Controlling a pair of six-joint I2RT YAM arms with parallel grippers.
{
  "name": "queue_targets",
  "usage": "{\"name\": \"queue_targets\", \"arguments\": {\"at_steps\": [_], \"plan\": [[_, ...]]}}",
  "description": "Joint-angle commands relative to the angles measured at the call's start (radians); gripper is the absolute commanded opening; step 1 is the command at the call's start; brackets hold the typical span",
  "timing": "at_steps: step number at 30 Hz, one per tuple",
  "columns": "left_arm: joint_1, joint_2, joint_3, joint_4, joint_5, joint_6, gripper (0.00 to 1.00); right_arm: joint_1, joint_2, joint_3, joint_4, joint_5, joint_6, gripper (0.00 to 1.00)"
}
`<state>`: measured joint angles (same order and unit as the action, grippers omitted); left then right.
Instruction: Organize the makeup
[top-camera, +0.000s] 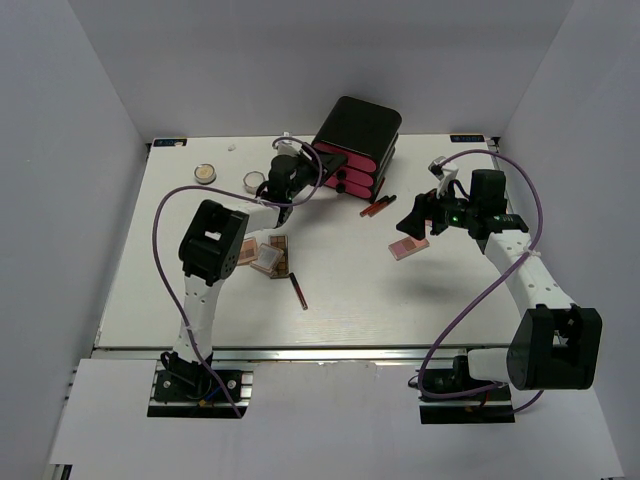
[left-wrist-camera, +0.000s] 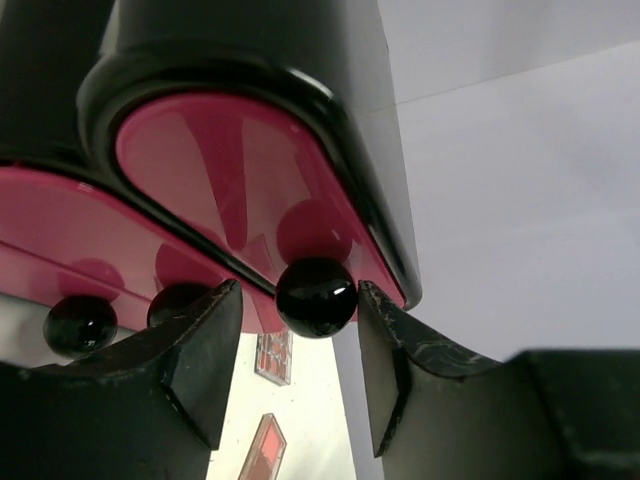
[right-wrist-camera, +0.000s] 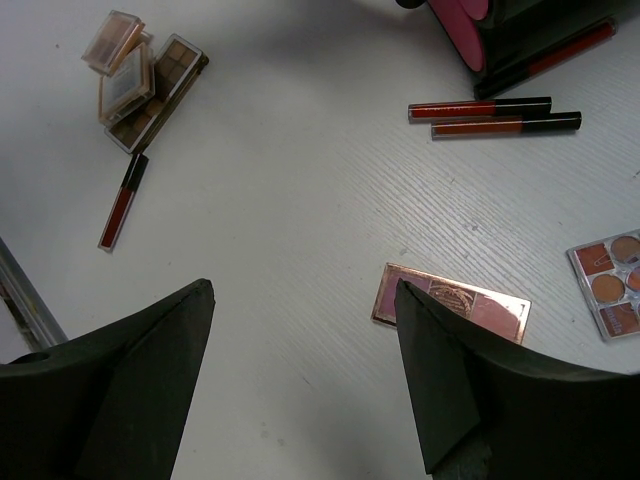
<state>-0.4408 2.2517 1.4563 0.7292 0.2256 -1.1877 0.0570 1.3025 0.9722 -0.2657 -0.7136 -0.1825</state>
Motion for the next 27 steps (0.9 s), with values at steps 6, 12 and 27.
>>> {"name": "queue_targets", "arguments": {"at_steps": [6, 12, 27], "plan": [[-0.004, 0.009, 0.058, 0.006, 0.001, -0.015, 0.47, -0.003, 0.000, 0.023, 0.029, -0.006, -0.002, 0.78], [-0.004, -0.017, 0.009, 0.055, 0.012, -0.027, 0.29, -0.003, -0.006, 0.022, 0.025, -0.003, -0.009, 0.78], [-0.004, -0.300, -0.373, 0.107, 0.014, 0.065, 0.24, -0.003, -0.023, 0.000, 0.013, 0.011, -0.038, 0.79]]}}
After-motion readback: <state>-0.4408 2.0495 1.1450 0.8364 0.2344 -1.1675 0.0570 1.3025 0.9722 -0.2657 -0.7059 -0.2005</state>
